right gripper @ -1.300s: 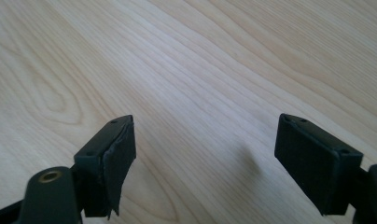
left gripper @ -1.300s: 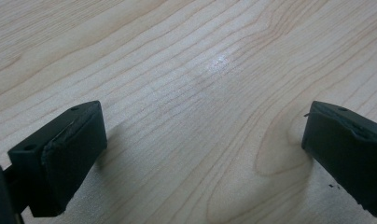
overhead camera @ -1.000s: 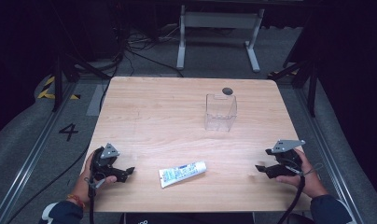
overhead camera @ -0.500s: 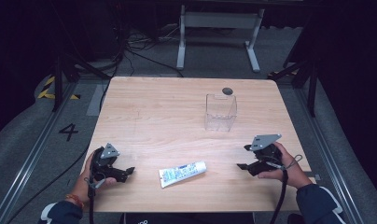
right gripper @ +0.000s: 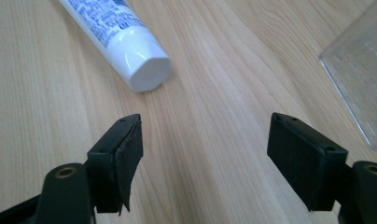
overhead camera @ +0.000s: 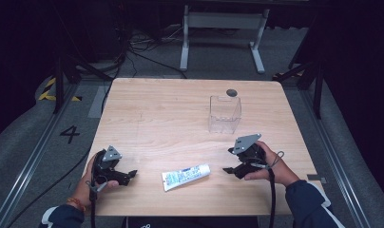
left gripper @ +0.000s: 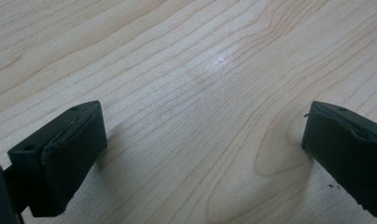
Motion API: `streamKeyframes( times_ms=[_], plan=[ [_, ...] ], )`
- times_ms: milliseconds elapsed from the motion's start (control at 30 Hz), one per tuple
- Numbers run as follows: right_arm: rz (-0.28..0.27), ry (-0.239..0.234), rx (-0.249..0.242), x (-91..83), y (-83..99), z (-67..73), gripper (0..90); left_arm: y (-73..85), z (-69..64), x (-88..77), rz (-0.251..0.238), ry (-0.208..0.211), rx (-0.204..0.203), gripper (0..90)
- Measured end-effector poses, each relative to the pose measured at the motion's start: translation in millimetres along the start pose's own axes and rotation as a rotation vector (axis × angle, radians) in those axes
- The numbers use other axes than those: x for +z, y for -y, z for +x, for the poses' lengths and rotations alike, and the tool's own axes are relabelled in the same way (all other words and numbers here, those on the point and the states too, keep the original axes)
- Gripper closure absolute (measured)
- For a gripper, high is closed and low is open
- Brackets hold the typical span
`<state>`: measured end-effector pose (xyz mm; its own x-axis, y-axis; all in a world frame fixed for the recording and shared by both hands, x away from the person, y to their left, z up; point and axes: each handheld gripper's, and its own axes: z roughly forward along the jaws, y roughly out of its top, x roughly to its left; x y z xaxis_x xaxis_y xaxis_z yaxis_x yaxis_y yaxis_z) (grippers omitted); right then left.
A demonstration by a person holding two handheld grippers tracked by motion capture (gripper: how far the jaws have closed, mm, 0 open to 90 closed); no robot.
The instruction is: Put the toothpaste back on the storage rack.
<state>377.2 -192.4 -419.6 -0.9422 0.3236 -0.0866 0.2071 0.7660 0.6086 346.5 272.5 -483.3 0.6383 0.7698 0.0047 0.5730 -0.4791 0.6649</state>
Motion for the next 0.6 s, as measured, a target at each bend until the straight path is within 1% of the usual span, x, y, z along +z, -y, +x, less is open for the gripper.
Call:
streamKeyframes(
  times_ms=[167,200,267,333,400,500,600],
  plan=[
    [0.002,-0.039,-0.044,9.6,-14.4,5.2,27.4,0.0,0.1,0.0,0.0,0.0,0.001,0.4],
    [0.005,-0.034,-0.052,11.1,-16.5,5.7,27.4,0.0,0.0,0.0,0.0,0.0,0.0,0.4],
    [0.011,-0.046,-0.07,14.5,-22.3,6.8,27.8,0.0,0.0,0.0,0.0,0.0,0.001,0.4],
    [0.02,-0.049,-0.092,17.5,-28.8,8.2,28.2,0.0,0.0,0.0,0.0,0.0,0.001,0.4],
    [0.017,-0.056,-0.099,19.1,-34.3,9.7,28.8,0.0,0.0,0.0,0.0,0.0,0.0,0.4],
    [0.02,-0.067,-0.124,23.2,-43.1,12.3,29.2,0.0,0.0,0.0,0.0,0.0,0.0,0.4],
    [0.028,-0.076,-0.132,26.8,-47.6,14.8,29.4,0.0,0.0,0.0,0.0,0.0,0.0,0.4]
  ],
)
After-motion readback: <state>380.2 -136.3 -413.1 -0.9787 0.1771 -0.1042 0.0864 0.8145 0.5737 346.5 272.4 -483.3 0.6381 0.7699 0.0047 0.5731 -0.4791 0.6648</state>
